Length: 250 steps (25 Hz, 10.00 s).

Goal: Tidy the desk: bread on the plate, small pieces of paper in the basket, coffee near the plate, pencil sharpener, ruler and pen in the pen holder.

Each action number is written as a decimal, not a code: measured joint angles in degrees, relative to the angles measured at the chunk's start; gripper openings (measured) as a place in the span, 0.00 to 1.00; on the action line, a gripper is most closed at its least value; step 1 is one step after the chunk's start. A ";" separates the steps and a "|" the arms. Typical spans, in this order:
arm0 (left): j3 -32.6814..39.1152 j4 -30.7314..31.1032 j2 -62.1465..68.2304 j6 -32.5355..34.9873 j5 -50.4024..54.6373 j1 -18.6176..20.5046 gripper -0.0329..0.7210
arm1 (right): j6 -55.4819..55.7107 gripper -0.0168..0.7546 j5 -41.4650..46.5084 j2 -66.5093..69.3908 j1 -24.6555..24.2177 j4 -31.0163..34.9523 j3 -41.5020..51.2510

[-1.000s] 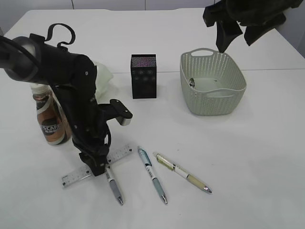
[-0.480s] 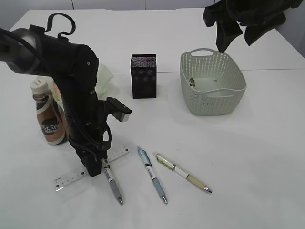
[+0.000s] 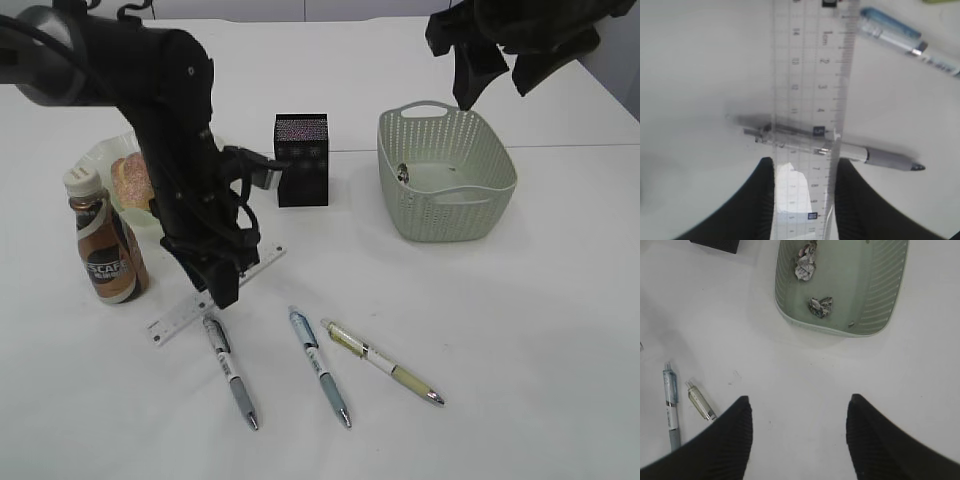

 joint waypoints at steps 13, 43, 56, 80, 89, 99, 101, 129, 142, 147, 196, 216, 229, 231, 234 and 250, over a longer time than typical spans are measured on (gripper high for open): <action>-15.76 -1.33 0.09 -15.80 1.50 0.00 0.35 | 0.73 0.63 0.00 0.00 0.00 0.11 0.00; 27.08 0.66 -17.31 -12.31 -81.25 -0.54 0.35 | 0.75 0.63 0.00 0.00 0.00 -4.50 0.00; 23.68 1.22 -7.57 -13.12 -106.70 -0.54 0.35 | 0.75 0.63 0.00 0.00 0.00 -4.60 0.00; 2.05 2.90 9.51 -16.93 -102.10 -0.54 0.35 | 0.85 0.63 0.00 0.00 0.00 -6.54 0.00; -1.26 3.24 12.81 -16.93 -100.90 -0.54 0.35 | 0.85 0.63 0.00 0.00 0.00 -6.54 0.00; -1.38 3.70 13.50 -16.93 -100.33 0.66 0.35 | 0.85 0.63 0.00 0.00 0.00 -6.67 0.00; -1.38 3.93 13.50 -16.93 -100.33 0.66 0.35 | 0.85 0.63 0.00 0.00 0.00 -6.67 0.00; -1.38 3.68 13.04 -18.21 -94.89 0.66 0.57 | 0.85 0.63 0.00 0.00 0.00 -6.80 0.00; -1.38 3.90 -2.02 -18.21 -71.15 0.66 0.57 | 0.85 0.63 0.00 0.00 0.00 -6.89 0.00; -1.38 4.37 -10.32 -18.21 -54.79 0.66 0.57 | 0.85 0.63 0.00 0.00 0.00 -6.26 0.00; 14.00 11.50 -58.96 -28.77 3.98 14.27 0.52 | -18.28 0.63 -5.85 8.41 7.66 14.07 14.81; 14.00 11.50 -58.96 -28.77 3.98 14.27 0.52 | -23.01 0.63 -16.87 18.24 7.79 12.56 21.38; 14.00 11.50 -58.96 -28.77 3.98 14.27 0.52 | -21.54 0.63 -19.24 21.63 14.83 3.74 21.38; 14.00 11.50 -58.96 -28.77 3.98 14.27 0.52 | -20.67 0.63 -19.24 21.61 14.83 2.05 21.38; 14.00 11.50 -58.96 -28.77 3.98 14.27 0.52 | -20.35 0.63 -19.24 21.61 14.83 1.20 21.38; 14.09 11.50 -58.96 -28.77 3.98 14.27 0.52 | -26.33 0.63 -19.24 21.98 14.83 6.09 21.38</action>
